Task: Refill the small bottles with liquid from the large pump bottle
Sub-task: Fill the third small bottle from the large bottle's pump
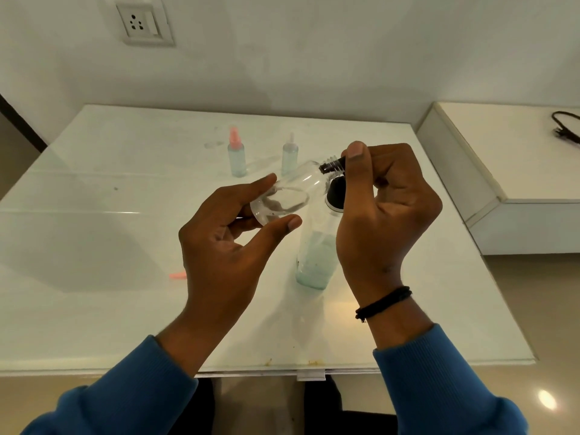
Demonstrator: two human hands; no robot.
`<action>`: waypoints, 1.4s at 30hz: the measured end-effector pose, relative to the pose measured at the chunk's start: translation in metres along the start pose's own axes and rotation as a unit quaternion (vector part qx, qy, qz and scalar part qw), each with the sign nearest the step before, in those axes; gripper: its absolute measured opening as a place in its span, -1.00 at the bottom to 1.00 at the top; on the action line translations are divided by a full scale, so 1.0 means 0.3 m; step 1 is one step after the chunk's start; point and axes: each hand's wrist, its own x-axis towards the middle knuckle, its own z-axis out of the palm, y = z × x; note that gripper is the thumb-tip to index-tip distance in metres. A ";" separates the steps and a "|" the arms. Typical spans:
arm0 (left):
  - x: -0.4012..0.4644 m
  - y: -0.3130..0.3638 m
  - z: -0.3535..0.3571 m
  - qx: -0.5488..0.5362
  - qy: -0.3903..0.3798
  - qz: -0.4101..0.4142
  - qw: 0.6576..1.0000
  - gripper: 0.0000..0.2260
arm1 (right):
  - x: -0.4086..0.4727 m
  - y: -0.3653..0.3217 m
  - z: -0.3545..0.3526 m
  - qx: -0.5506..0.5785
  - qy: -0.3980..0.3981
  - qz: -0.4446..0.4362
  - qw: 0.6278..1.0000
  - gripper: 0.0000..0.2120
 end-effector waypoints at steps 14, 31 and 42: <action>0.004 0.009 -0.004 0.009 0.000 0.011 1.000 -0.60 | -0.003 0.005 -0.005 0.012 -0.009 0.057 0.998 -0.80; 0.004 0.004 -0.002 0.006 -0.004 0.014 1.000 -0.59 | 0.017 0.002 -0.008 0.015 0.003 0.069 0.997 -0.77; 0.002 0.008 -0.001 0.005 -0.008 0.009 1.000 -0.59 | 0.002 0.000 -0.009 0.014 0.007 0.061 0.998 -0.79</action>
